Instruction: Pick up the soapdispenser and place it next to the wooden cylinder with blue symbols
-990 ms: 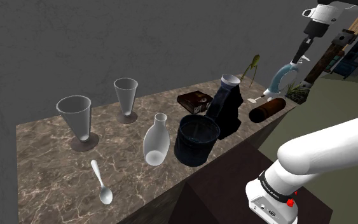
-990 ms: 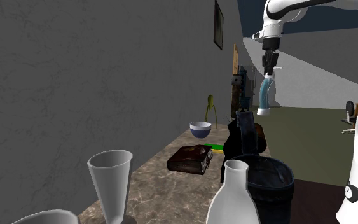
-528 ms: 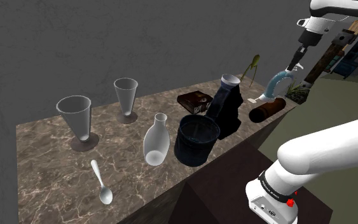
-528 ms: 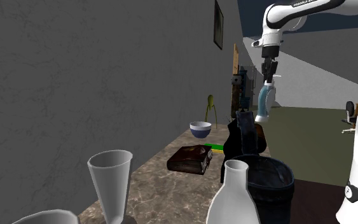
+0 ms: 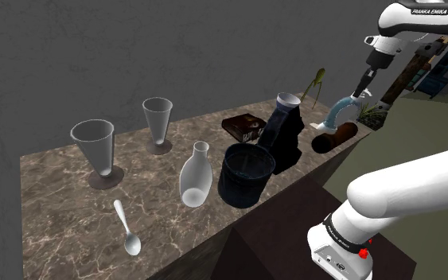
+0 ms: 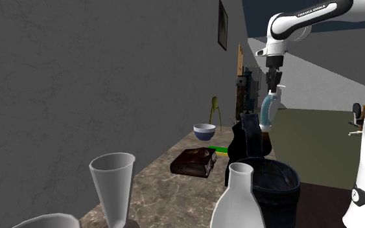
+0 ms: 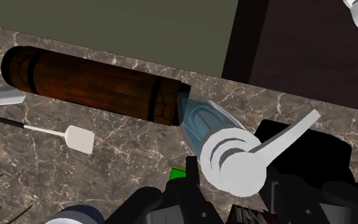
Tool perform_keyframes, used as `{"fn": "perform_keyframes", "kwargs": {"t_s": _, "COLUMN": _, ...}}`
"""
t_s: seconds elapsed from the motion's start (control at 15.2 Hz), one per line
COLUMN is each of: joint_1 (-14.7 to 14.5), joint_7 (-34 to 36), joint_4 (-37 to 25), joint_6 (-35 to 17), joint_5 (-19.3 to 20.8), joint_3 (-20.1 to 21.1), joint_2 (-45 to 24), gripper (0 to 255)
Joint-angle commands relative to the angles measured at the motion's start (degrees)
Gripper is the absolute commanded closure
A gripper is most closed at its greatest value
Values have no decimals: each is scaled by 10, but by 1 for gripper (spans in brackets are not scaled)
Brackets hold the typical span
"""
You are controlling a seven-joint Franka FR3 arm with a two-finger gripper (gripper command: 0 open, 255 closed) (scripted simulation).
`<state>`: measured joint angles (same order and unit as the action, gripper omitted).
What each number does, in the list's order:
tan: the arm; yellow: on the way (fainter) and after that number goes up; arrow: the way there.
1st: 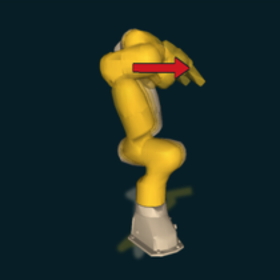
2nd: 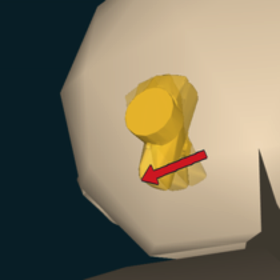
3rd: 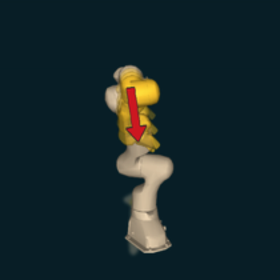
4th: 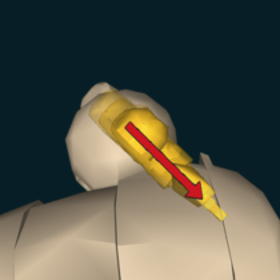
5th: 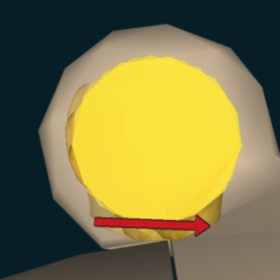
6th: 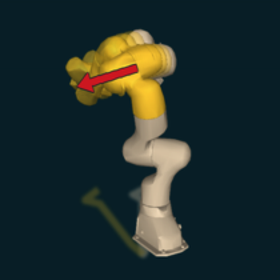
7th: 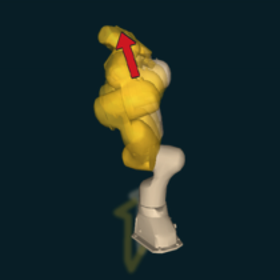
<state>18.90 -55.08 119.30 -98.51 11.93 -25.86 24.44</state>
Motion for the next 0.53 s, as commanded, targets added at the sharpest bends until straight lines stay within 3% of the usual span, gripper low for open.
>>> {"fn": "perform_keyframes", "kwargs": {"t_s": 0.0, "joint_1": 2, "joint_7": 0, "joint_4": 20, "joint_6": -17, "joint_5": 3, "joint_3": -3, "joint_2": 3, "gripper": 255}}
{"fn": "perform_keyframes", "kwargs": {"t_s": 0.46, "joint_1": 5, "joint_7": 3, "joint_4": 73, "joint_6": -71, "joint_5": 8, "joint_3": -10, "joint_2": 3, "gripper": 255}}
